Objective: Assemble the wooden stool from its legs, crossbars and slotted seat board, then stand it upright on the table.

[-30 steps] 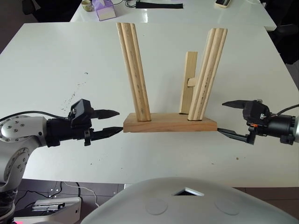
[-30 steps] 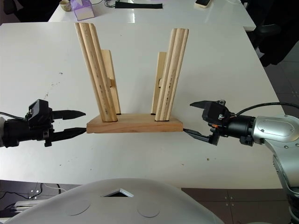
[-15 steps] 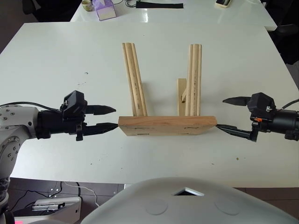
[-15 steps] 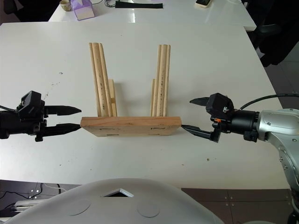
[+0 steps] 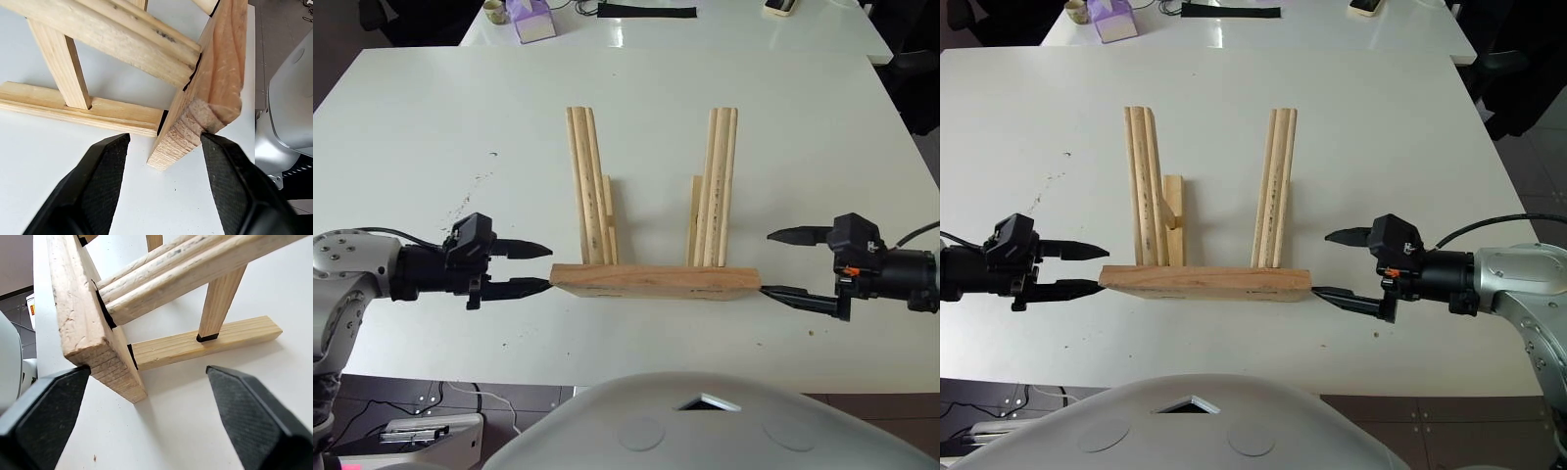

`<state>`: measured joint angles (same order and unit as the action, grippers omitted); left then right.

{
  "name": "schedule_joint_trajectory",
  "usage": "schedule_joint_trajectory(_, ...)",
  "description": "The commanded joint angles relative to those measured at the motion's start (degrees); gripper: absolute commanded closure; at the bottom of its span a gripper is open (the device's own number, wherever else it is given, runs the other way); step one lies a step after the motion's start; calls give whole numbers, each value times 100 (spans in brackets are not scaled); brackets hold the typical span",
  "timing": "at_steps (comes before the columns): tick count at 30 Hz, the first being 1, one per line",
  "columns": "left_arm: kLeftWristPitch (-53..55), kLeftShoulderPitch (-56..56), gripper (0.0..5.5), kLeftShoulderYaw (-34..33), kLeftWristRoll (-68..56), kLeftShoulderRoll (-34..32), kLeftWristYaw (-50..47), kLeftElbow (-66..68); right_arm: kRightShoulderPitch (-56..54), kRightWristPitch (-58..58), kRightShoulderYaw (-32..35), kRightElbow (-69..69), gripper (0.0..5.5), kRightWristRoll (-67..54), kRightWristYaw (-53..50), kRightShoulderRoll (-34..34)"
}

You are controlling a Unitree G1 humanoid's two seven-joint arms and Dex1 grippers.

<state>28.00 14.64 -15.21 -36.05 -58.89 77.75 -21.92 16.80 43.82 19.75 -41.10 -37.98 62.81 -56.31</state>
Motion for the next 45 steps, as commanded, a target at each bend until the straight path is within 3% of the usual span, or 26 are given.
schedule_joint_trajectory(1,-661,-3,279,176,492,91,44,373,-35,-259,-93,389,111,56,57,38)
schedule_joint_trajectory(8,-2126,24,279,805,1767,303,-231,1206,336,-1171,-504,1144,111,635,350,86)
schedule_joint_trajectory(12,-2453,120,279,1043,1883,675,-447,1228,647,-2277,-1206,1748,111,1581,431,157)
schedule_joint_trajectory(18,-3273,-84,279,1448,2225,1344,-897,1854,175,-3297,-2279,2512,111,2424,9,917)
schedule_joint_trajectory(27,-4014,-80,279,1964,2505,1668,-941,2369,-78,-3758,-2727,2854,111,2530,8,1285)
schedule_joint_trajectory(33,-4453,-242,343,2171,2734,1702,-1010,2848,-44,-3963,-2821,2987,186,2617,54,1228)
schedule_joint_trajectory(39,-4615,-218,346,2109,2620,1390,-894,3008,4,-4238,-2841,3153,280,2828,-23,1128)
schedule_joint_trajectory(45,-4052,31,266,2271,2427,992,-545,2645,39,-4425,-2825,3262,366,2898,-109,1078)
